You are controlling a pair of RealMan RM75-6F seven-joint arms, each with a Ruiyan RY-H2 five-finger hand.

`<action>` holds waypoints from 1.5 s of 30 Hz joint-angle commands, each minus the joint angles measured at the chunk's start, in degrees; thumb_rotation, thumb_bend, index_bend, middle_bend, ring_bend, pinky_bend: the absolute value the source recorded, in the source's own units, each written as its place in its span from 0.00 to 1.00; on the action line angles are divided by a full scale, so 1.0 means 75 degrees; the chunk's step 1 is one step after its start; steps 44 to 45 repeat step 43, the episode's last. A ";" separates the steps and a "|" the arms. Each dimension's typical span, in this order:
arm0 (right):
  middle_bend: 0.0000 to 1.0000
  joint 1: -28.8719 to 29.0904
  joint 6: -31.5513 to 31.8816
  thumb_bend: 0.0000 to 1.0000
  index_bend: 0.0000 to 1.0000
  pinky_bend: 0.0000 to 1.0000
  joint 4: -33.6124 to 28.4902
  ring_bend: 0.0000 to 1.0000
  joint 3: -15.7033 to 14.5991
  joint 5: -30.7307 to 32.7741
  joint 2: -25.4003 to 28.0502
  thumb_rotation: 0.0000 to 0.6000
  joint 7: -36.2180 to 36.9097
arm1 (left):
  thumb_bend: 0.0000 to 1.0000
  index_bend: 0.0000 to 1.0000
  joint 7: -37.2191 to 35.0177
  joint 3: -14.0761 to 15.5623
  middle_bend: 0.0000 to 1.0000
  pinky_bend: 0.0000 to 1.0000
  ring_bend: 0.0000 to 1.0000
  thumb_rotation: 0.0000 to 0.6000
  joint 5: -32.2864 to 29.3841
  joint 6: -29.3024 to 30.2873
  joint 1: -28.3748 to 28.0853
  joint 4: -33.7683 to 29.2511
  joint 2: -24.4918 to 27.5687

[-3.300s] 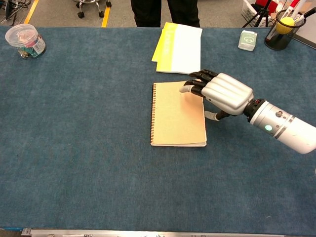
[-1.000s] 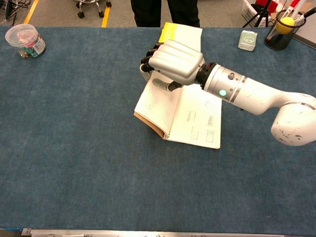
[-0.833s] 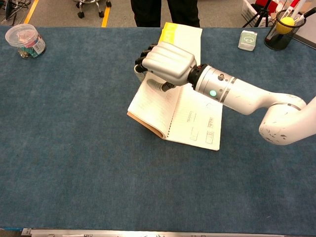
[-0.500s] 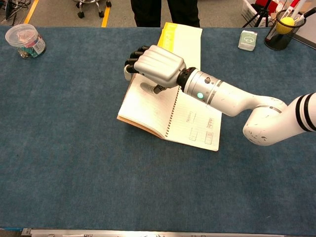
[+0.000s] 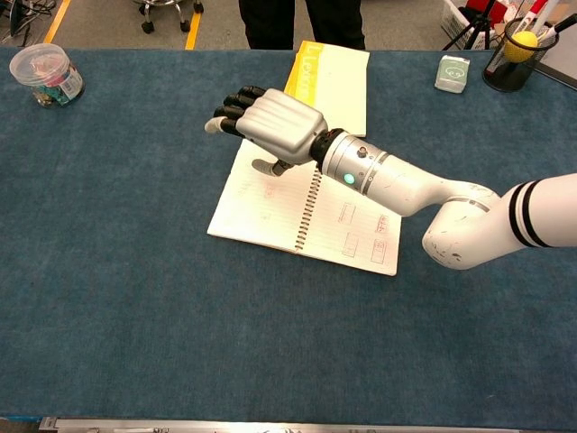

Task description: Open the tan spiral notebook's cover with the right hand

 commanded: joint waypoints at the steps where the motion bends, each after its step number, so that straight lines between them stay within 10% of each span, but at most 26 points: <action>1: 0.17 -0.0231 0.0308 0.32 0.18 0.12 -0.0508 0.10 0.0010 0.0075 0.0469 1.00 -0.0128 | 0.51 0.28 0.0041 -0.0030 0.25 0.17 0.15 1.00 -0.0036 0.0012 0.0000 0.0038 0.0002; 22: 0.30 -0.3630 0.2066 0.37 0.29 0.18 -0.6911 0.19 -0.0281 0.2421 0.5605 1.00 -0.3269 | 0.51 0.29 0.1001 -0.0556 0.26 0.17 0.15 1.00 -0.0361 -0.0292 -0.0551 0.1023 -0.0796; 31: 0.30 -0.5220 0.3525 0.37 0.30 0.18 -0.7423 0.19 -0.1014 0.2160 0.6287 1.00 -0.3212 | 0.51 0.29 0.1034 -0.0635 0.26 0.17 0.15 1.00 -0.0210 -0.0127 -0.0630 0.1090 -0.0977; 45: 0.30 -0.6242 0.4426 0.37 0.31 0.18 -0.7121 0.19 -0.1047 0.1793 0.6163 1.00 -0.2839 | 0.51 0.29 0.1120 -0.0575 0.26 0.17 0.15 1.00 -0.0007 -0.0087 -0.0694 0.0938 -0.0986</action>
